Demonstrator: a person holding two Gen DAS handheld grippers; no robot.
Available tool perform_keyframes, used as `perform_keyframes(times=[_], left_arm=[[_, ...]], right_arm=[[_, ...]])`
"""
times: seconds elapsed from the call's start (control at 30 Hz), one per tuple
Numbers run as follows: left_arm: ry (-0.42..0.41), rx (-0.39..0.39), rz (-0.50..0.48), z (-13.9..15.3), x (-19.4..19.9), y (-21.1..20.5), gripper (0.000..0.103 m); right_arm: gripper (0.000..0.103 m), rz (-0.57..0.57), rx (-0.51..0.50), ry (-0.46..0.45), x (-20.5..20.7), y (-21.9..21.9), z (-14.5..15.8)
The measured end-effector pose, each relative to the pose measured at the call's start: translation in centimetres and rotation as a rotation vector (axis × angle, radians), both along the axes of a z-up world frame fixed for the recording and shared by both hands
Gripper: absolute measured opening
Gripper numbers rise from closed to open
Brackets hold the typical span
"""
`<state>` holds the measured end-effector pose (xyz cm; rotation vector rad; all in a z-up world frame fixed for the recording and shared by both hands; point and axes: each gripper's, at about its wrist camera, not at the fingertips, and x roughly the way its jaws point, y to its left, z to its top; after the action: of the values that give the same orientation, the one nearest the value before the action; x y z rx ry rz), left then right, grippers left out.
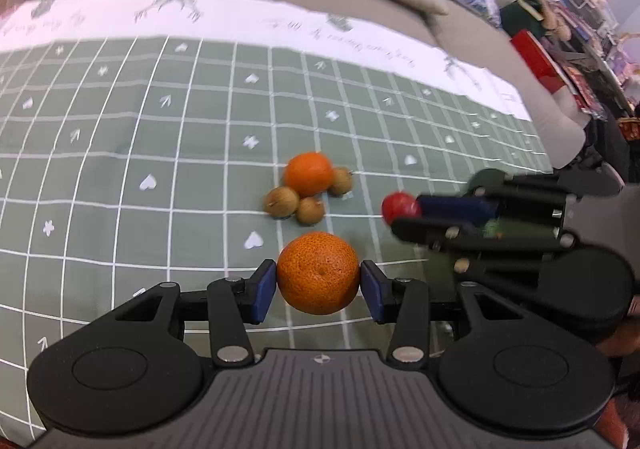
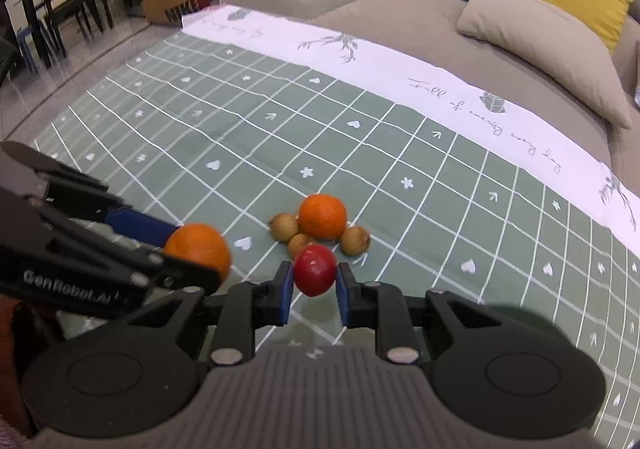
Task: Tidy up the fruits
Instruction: 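Grasp an orange with the left tool while the right tool grasps the small red fruit, then carry the orange with the left tool while the right tool carries the red fruit into the colander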
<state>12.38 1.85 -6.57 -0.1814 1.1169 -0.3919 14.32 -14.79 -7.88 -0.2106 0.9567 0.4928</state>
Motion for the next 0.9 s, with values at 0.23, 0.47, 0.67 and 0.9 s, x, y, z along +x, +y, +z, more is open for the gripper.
perform_keyframes(times=[0.23,0.47,0.67,0.9], left_arm=[[-0.056,0.008,-0.076,2.4,-2.1,-3.1,0.051],[-0.064,-0.001,-0.175,3.6,-3.2,-7.5,0.051],[-0.064,0.015,-0.263,3.2,-3.0,-11.6,0.051],[-0.050,0.089,-0.334,1.4,-1.7,-15.5,0.051]], right_arm=[[0.018,-0.073,0.022,-0.004,-4.2,-3.1,1.2],[0.018,-0.179,0.012,0.000,-7.4,-8.2,1.1],[0.018,-0.285,0.012,0.001,-8.8,-12.3,0.6],[0.018,-0.343,0.022,0.001,-7.8,-14.3,-0.2]])
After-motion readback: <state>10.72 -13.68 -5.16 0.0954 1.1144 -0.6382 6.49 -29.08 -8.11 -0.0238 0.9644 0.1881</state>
